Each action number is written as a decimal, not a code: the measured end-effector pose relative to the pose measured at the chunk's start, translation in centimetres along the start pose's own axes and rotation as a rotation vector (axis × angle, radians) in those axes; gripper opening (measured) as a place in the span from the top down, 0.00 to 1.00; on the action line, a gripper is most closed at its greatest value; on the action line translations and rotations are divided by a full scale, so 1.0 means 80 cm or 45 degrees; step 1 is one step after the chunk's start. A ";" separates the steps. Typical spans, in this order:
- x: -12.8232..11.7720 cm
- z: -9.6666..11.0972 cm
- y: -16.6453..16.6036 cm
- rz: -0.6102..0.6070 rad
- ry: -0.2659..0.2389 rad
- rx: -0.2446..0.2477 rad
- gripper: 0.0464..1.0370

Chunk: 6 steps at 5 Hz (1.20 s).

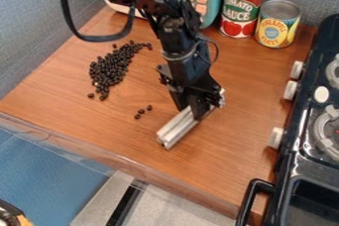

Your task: Sweep into pile

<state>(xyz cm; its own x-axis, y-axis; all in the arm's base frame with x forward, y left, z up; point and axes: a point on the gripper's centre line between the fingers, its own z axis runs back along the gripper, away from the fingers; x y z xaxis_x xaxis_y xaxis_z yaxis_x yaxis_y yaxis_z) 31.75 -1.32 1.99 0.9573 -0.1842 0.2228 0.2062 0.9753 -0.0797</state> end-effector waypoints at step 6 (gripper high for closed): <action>-0.011 0.013 0.110 0.194 -0.036 0.110 0.70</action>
<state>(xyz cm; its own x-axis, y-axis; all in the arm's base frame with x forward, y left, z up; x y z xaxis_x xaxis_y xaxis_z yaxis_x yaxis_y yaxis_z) 32.48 7.54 2.08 0.9697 -0.0313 0.2422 0.0400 0.9987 -0.0311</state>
